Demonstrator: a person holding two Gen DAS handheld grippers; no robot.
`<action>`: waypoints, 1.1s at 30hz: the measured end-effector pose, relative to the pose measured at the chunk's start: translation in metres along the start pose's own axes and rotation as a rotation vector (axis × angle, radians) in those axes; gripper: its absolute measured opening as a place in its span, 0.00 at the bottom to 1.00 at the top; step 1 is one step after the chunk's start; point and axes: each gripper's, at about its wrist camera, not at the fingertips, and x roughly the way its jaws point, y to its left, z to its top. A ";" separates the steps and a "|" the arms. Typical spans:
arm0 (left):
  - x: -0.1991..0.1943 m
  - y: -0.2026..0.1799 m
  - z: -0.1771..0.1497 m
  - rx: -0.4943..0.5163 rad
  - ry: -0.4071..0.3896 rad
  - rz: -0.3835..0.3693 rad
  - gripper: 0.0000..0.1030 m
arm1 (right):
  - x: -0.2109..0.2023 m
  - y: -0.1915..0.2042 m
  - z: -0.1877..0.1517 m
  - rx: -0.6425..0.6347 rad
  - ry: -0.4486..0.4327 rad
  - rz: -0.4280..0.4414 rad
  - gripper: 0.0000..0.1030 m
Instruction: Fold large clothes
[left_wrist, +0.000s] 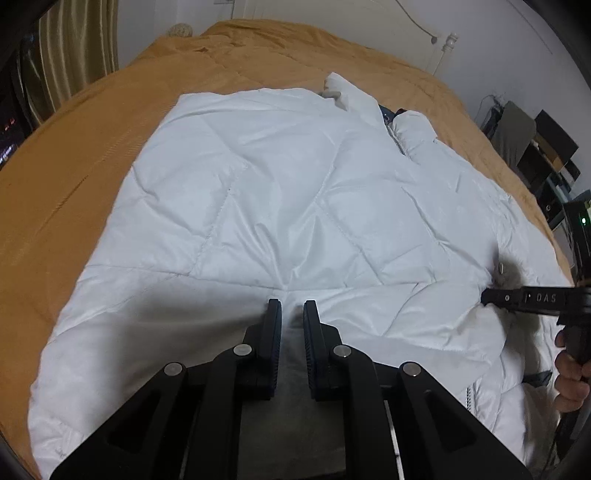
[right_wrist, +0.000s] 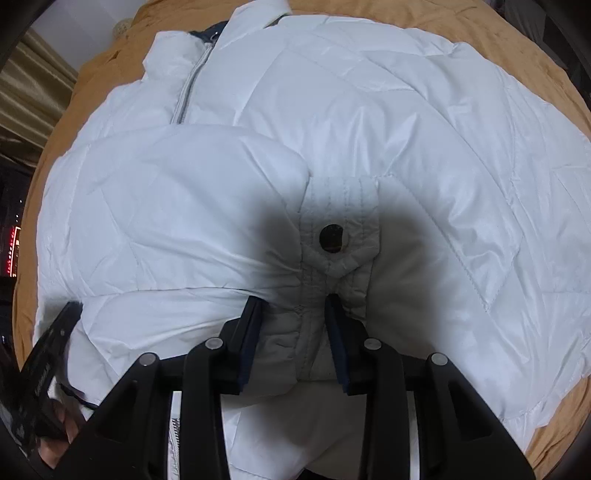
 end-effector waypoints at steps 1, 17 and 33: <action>-0.005 0.000 -0.001 -0.004 0.006 0.006 0.12 | 0.000 0.001 0.002 -0.008 0.001 -0.010 0.35; 0.028 0.004 0.007 0.059 0.010 0.047 0.12 | -0.109 -0.103 -0.036 0.232 -0.224 0.111 0.72; 0.026 -0.012 -0.003 0.147 -0.046 0.132 0.12 | -0.094 -0.390 -0.130 0.930 -0.416 0.237 0.88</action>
